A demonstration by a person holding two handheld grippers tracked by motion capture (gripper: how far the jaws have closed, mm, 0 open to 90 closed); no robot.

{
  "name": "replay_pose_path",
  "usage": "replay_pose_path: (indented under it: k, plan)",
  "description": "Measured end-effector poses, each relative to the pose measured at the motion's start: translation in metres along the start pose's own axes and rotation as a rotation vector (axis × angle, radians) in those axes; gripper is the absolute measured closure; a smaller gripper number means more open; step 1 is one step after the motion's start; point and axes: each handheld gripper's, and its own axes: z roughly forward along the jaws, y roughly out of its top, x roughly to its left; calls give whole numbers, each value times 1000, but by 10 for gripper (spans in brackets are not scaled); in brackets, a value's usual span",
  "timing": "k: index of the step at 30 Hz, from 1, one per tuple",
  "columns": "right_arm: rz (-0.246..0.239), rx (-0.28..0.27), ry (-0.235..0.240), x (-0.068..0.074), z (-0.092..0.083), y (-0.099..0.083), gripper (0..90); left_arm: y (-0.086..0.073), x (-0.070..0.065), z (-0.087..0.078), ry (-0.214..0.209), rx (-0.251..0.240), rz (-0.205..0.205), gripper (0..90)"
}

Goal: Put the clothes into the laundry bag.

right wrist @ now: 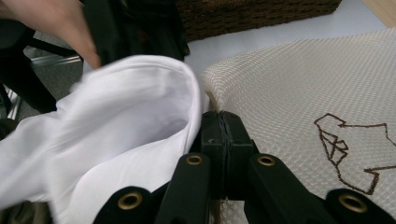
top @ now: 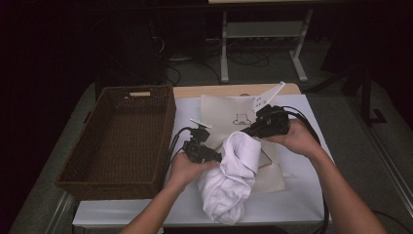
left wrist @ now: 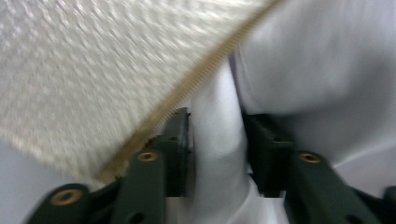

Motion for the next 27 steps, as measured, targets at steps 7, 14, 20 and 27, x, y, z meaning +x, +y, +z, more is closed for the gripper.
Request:
replay_pose_path:
  k: [7, 14, 20, 27]
  plan:
    - [8, 13, -8, -4, 4, 0, 888, -6, -6, -22, -10, 22, 28, 494]
    - [14, 21, -13, -5, 7, 0, 887, -2, -14, -38, -15, -15, 58, 439]
    - [5, 26, -12, -5, 9, 2, 887, 1, -17, -1, -5, 69, 91, 426]
    - [0, 9, -5, -3, 1, 0, 888, -5, -18, 14, -4, 27, 111, 833]
